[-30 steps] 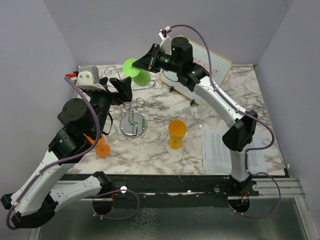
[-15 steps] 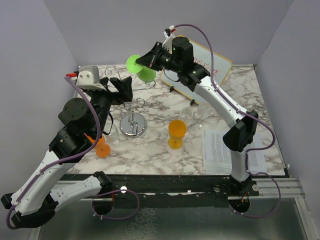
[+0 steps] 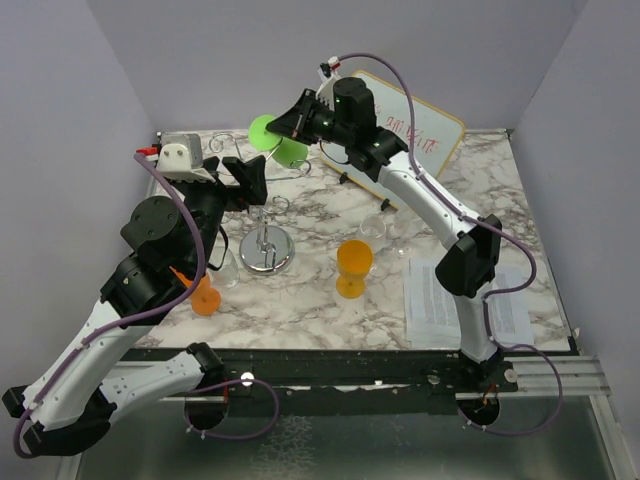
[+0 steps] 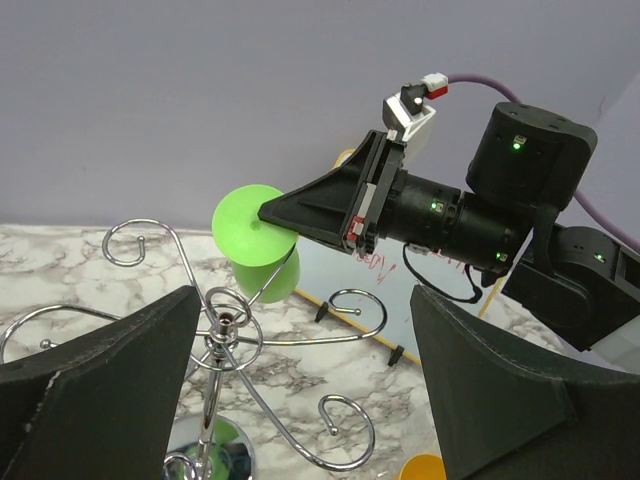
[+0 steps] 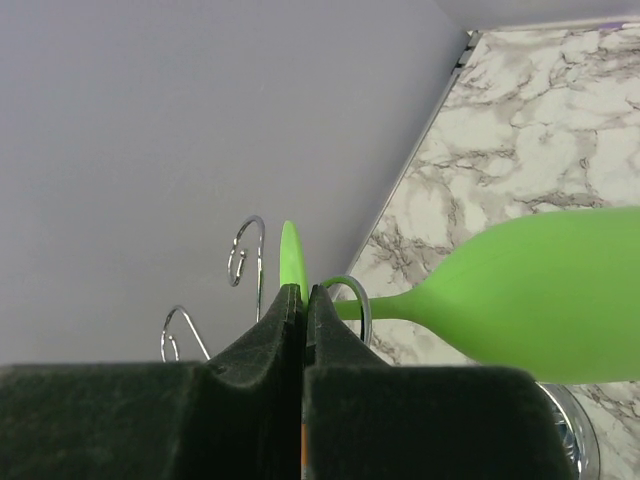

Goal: Place the wine glass upside down on the wine glass rack

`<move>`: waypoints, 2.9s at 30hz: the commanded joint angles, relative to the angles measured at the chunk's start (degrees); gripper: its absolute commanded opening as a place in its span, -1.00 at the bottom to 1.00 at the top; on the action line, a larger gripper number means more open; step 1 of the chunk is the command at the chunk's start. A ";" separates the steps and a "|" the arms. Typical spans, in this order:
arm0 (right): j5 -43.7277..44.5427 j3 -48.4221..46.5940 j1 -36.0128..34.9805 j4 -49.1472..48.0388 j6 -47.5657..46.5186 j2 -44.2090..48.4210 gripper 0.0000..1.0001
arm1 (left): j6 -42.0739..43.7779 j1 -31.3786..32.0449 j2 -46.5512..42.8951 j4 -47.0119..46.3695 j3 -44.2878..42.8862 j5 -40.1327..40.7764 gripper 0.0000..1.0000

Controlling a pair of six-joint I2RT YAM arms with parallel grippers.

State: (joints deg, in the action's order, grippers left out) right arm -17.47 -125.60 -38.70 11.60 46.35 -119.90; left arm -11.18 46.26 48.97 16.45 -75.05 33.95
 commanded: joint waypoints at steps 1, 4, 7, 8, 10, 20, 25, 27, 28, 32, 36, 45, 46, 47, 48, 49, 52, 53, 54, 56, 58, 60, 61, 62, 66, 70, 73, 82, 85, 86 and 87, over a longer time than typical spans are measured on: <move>-2.33 -2.80 -0.41 -1.76 -1.26 -1.56 -0.88 | -0.14 0.22 -0.63 0.53 0.94 0.74 0.74; -1.95 -2.88 -0.41 -1.39 -1.88 -1.70 -0.63 | 0.07 0.23 -0.66 0.54 0.95 0.80 0.74; -1.28 -3.10 -0.41 -0.46 -2.58 -1.68 -0.29 | 0.19 0.21 -0.70 0.60 1.04 0.93 0.74; -0.94 -3.22 -0.41 -0.17 -2.89 -1.59 -0.18 | 0.19 0.23 -0.66 0.59 1.04 0.94 0.74; -0.56 -3.65 -0.41 0.44 -3.52 -1.57 0.02 | 0.26 0.24 -0.71 0.58 1.04 1.02 0.74; 2.01 -4.71 -0.41 3.83 -7.23 0.54 0.33 | 0.11 0.20 -1.25 0.73 1.04 0.58 0.75; 3.81 -2.08 -0.41 3.74 -9.05 4.30 0.39 | -0.13 0.21 -1.61 0.98 1.04 -0.07 0.75; 4.81 -0.01 -0.41 3.75 -10.18 6.48 0.40 | -0.26 0.17 -1.81 1.32 1.04 -0.40 0.75; 5.53 1.56 -0.41 3.84 -10.87 7.93 0.41 | -0.37 0.22 -1.85 1.45 1.04 -0.65 0.75; 11.07 11.23 -0.37 3.88 -14.63 16.35 0.42 | -0.51 0.18 -2.62 2.34 1.13 -2.04 0.78; 19.92 23.13 -0.39 6.27 -19.20 26.71 0.43 | -0.55 0.22 -3.54 2.90 1.42 -5.43 0.86; 39.41 41.95 -0.33 20.96 -23.14 48.95 0.46 | -0.43 0.28 -4.39 2.98 3.37 -17.84 0.98; 41.34 42.49 -0.33 23.71 -22.76 49.90 0.46 | 0.32 0.26 -4.41 2.98 3.61 -20.68 0.98; 43.38 42.67 -0.33 26.45 -22.26 50.25 0.41 | 1.77 0.19 -4.28 2.93 3.94 -24.06 0.98; 44.68 42.85 -0.35 29.14 -21.84 50.17 0.34 | 2.69 0.18 -4.29 2.78 4.50 -27.05 0.98; 45.63 43.04 -0.36 30.85 -21.56 50.00 0.28 | 3.34 0.22 -4.13 2.66 4.89 -29.82 0.98; 46.83 45.17 -0.25 32.35 -21.15 48.21 0.13 | 3.49 0.23 -2.86 2.43 5.54 -33.78 0.98; 46.50 45.76 -0.07 32.38 -21.20 47.29 0.12 | 2.96 0.20 -2.30 2.51 5.41 -33.86 0.98; 45.95 46.18 0.27 32.27 -21.23 46.28 0.11 | 2.37 0.17 -1.72 2.65 5.23 -33.94 0.98; 44.29 47.11 1.01 31.48 -21.48 44.28 0.11 | 1.69 0.18 -0.96 3.00 4.93 -33.90 0.98; 43.24 48.05 2.03 30.20 -21.82 42.56 0.05 | 1.23 0.20 -0.74 3.23 4.98 -33.64 0.98; 42.57 48.56 3.13 29.68 -21.83 40.90 -0.01 | 0.81 0.24 -0.66 3.24 5.19 -33.31 0.98; 42.53 48.86 3.56 29.54 -21.68 40.21 -0.04 | 0.54 0.20 -0.70 3.17 5.30 -33.21 0.98; 42.54 49.20 3.93 29.43 -21.65 39.63 -0.07 | 0.28 0.19 -0.65 3.11 5.41 -33.10 0.98; 42.90 51.28 5.34 27.72 -21.83 38.17 -0.15 | -0.62 0.23 0.10 3.24 5.44 -31.84 0.98; 41.62 52.44 6.30 25.86 -23.38 36.89 -0.21 | -1.14 0.23 1.02 3.25 5.06 -31.67 0.98; 40.13 52.83 6.82 24.56 -24.81 35.62 -0.24 | -1.42 0.15 1.89 3.32 4.59 -31.67 0.98; 34.25 53.68 7.03 21.61 -32.61 35.34 -0.82 | -1.47 0.19 4.22 3.68 3.50 -37.37 0.98; 34.69 53.54 7.03 21.79 -33.23 36.94 -0.99 | -1.61 0.24 5.56 3.68 3.12 -41.24 0.98; 34.70 53.47 7.02 21.72 -33.33 37.64 -0.99 | -1.94 0.22 6.09 3.61 3.00 -42.07 0.98; 34.70 53.45 6.95 21.69 -33.41 38.28 -0.99 | -2.39 0.25 6.55 3.52 2.84 -42.78 0.98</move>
State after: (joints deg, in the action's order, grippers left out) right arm 18.50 -72.44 -31.86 34.48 15.46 -84.82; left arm -12.64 46.26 53.87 19.51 -70.08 -2.31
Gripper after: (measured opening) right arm 0.035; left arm 0.988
